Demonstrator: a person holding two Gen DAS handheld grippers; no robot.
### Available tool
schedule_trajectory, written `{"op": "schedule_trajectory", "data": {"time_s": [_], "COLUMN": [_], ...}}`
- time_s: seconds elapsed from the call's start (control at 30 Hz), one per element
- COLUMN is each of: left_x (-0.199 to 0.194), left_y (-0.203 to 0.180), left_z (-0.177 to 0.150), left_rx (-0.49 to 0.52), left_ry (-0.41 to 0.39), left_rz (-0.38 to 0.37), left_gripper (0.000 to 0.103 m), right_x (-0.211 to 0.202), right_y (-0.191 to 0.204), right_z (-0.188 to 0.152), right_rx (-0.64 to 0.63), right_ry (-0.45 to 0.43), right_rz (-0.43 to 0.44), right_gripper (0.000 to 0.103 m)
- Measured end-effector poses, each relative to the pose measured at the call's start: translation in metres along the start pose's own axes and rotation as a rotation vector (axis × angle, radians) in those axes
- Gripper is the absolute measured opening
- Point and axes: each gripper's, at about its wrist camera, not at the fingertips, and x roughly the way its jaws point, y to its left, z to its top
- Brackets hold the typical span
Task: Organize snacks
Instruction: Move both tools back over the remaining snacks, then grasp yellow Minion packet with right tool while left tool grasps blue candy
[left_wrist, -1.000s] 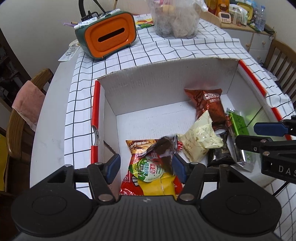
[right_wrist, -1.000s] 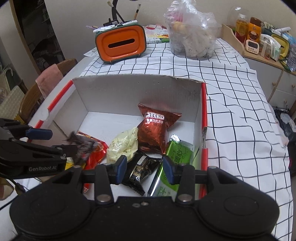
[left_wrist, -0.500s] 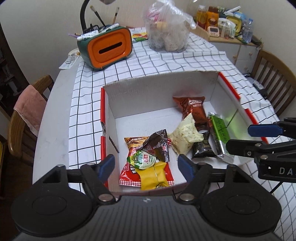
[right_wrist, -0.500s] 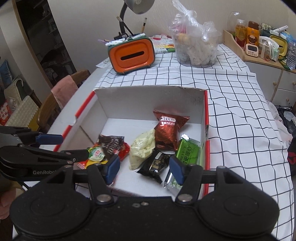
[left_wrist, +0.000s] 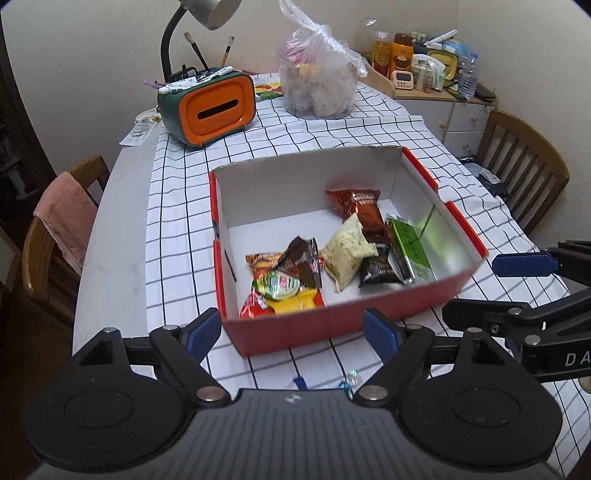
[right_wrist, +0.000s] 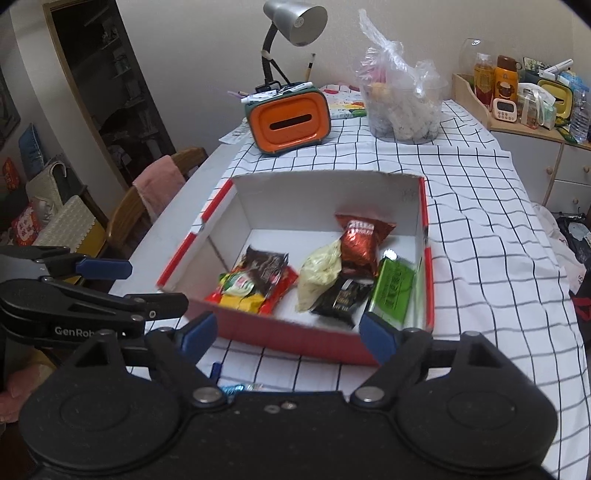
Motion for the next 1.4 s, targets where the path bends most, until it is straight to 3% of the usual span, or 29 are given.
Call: {"op": "schedule_trajectory", "data": {"time_s": [0.33,0.47,0.93,1.17,1.4], "left_x": [-0.025,-0.031,-0.035,-0.034,-0.033], "left_y": [0.005,0.009,0.031,0.04,0.046], "left_z": [-0.044,-0.068,-0.128,-0.148,-0.158], "left_rx": [-0.007,-0.017,-0.082,-0.095,-0.096], "left_ry": [-0.021,-0.012,0.052,0.084,0.096], "left_rz": [-0.006,-0.007,0.035,0.045,0.056], "left_gripper": [0.089,0.091,0.091,0.091,0.091], "right_x": [-0.021,-0.022,0.008,0.033,0.049], "right_y": [0.018,0.028,0.059,0.075,0.097], "right_z": [-0.039,-0.06,-0.137,-0.157,-0.167], "right_rx": [0.015,0.028,0.128,0.141,0.067], "right_ry": [0.01,0.04,0.206,0.293,0.322], "right_rz": [-0.012,-0.037,-0.118,-0.175,-0.197], "right_gripper": [0.102,0.102,0.099,0.093,0.086]}}
